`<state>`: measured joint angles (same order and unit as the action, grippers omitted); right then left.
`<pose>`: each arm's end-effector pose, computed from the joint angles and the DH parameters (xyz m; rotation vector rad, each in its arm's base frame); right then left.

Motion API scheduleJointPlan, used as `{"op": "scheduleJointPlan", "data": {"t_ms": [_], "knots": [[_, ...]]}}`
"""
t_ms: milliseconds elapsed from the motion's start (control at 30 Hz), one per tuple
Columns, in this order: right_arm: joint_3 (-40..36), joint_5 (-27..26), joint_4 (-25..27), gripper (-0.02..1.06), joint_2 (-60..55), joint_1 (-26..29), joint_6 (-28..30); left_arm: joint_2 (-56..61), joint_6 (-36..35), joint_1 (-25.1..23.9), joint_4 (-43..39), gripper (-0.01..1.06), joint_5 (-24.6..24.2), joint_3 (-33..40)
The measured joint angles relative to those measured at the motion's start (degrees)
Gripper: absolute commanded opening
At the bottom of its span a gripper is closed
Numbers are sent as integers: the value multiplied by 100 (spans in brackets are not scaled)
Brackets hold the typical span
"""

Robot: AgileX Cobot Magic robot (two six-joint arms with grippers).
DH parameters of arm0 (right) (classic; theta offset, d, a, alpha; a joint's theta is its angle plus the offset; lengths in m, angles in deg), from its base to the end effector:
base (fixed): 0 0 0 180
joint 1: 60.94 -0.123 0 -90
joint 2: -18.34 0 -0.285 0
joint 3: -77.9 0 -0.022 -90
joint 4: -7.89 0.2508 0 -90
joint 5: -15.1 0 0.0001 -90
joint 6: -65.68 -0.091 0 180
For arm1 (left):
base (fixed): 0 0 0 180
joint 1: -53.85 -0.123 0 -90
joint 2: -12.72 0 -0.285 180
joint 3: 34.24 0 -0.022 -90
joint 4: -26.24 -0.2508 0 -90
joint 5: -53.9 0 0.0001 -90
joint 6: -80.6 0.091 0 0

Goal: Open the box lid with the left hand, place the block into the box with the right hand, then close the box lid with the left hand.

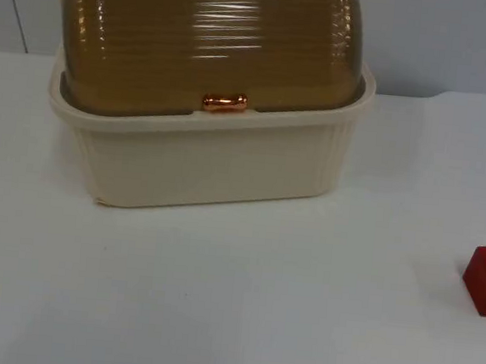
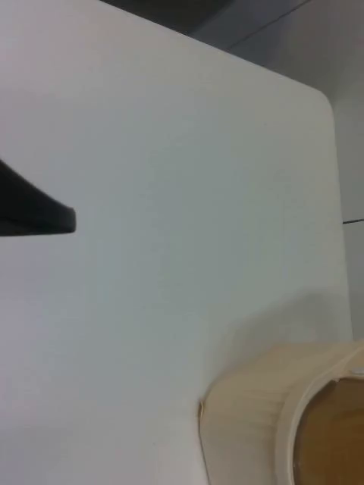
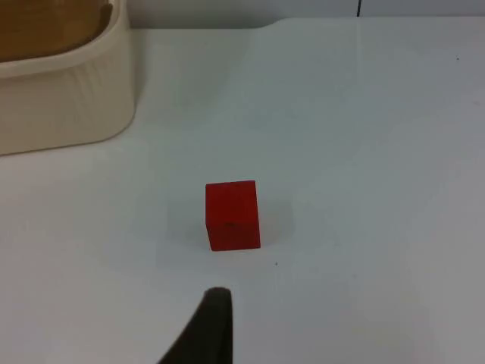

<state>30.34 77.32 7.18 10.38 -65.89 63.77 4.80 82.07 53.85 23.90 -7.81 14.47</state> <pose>-0.0074 -0.0016 0.2801 -0.0537 2.0547 0.0594 -0.0049 0.0033 0.2754 0.0243 2.0652 0.0649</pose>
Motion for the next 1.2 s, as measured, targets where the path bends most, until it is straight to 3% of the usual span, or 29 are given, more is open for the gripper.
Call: {"op": "scheduleJointPlan", "data": {"t_ms": [700,867,1000,1100,1200], "knots": [[16,-9,-31,93,0,0,-153,0,0,0,-64,105,0,0],[602,11,-31,93,-297,0,-153,-216,-192,0,-176,105,-5,-421],[1433,-156,-31,93,-1162,0,-153,-1022,-689,0,-362,105,515,-1164],[2072,-585,-232,93,-1949,0,-153,-1910,-841,0,-362,105,1140,-1869],[2405,-1009,-383,93,-2446,0,-164,-2438,-840,0,-362,105,1416,-2357]]}}
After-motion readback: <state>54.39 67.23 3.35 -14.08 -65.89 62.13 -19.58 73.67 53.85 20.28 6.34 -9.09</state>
